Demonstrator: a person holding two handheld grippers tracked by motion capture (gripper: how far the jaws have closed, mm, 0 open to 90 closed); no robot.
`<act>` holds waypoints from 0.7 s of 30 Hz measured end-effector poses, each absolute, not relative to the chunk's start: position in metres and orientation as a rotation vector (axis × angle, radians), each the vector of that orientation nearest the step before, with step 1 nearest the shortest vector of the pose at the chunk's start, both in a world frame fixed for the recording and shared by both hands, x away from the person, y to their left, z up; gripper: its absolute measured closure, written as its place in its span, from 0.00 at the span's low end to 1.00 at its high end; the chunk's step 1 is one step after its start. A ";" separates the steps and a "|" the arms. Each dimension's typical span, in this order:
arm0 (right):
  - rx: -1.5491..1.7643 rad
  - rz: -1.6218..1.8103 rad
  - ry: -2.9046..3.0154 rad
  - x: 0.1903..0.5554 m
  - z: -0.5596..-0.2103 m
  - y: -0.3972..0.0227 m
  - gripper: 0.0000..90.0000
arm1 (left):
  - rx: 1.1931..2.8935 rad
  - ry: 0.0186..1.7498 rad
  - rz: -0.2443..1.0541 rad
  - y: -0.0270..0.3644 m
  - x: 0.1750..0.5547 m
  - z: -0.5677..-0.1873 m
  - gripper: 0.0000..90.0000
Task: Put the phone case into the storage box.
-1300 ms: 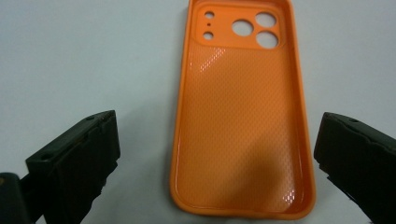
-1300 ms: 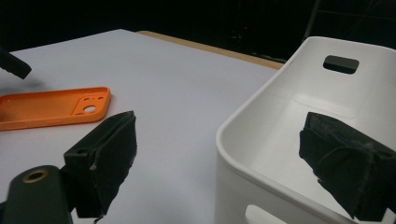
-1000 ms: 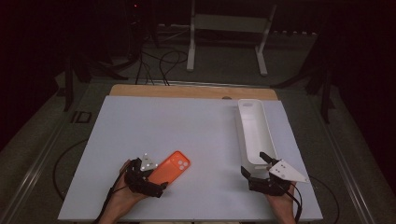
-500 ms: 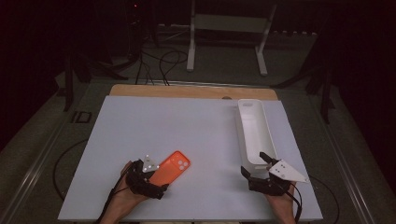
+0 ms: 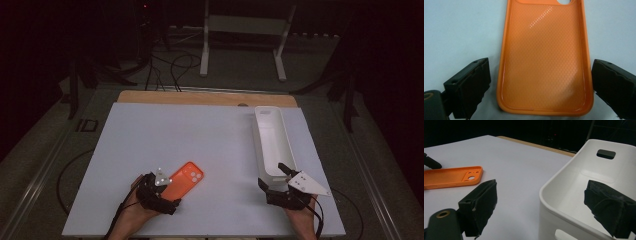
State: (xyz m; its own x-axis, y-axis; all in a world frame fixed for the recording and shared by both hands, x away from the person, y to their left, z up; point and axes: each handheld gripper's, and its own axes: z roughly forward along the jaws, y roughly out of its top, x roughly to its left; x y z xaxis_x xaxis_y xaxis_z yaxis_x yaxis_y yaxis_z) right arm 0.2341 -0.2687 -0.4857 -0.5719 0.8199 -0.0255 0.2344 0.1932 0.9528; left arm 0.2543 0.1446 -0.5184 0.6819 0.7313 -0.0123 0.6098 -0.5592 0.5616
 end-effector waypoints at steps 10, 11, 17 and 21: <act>0.987 1.384 1.926 0.234 -0.486 -0.269 0.13 | 2.382 1.013 0.287 0.145 0.252 -0.514 0.18; 0.989 1.384 1.925 0.234 -0.486 -0.269 0.13 | 2.388 1.011 0.285 0.145 0.253 -0.514 0.18; 0.986 1.381 1.931 0.235 -0.486 -0.268 0.13 | 2.394 1.015 0.276 0.144 0.254 -0.514 0.17; 0.983 1.379 1.933 0.235 -0.486 -0.266 0.13 | 2.408 1.004 0.272 0.144 0.255 -0.514 0.17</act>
